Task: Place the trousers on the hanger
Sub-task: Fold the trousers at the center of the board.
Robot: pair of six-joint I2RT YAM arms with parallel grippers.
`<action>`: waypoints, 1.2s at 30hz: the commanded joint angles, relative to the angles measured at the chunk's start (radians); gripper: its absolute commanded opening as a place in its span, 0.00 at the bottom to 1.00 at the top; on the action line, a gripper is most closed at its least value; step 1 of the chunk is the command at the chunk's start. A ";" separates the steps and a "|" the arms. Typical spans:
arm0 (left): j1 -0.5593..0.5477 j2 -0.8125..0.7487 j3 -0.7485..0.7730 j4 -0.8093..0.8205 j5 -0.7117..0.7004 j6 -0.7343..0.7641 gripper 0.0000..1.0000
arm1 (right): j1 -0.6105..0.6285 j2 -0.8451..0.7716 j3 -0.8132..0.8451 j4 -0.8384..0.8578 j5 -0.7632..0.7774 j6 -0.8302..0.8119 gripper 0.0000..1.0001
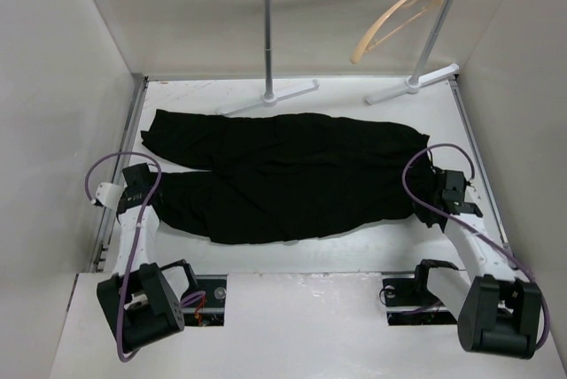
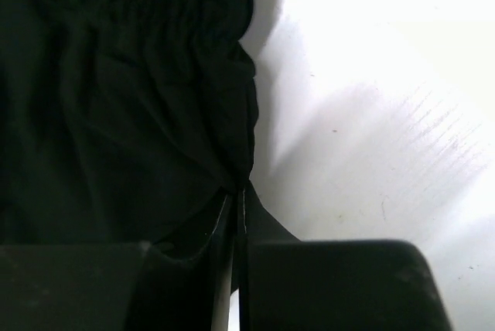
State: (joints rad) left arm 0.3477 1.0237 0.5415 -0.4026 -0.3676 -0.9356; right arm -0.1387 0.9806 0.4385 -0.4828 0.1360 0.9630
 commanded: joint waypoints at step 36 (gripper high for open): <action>-0.097 1.087 1.420 -0.124 -0.153 0.241 0.06 | -0.016 1.001 1.272 -0.014 0.008 -0.050 0.15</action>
State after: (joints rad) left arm 0.2344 2.0674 1.8740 -0.5133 -0.4511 -0.7300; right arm -0.1413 1.9247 1.6043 -0.5030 0.0921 0.9195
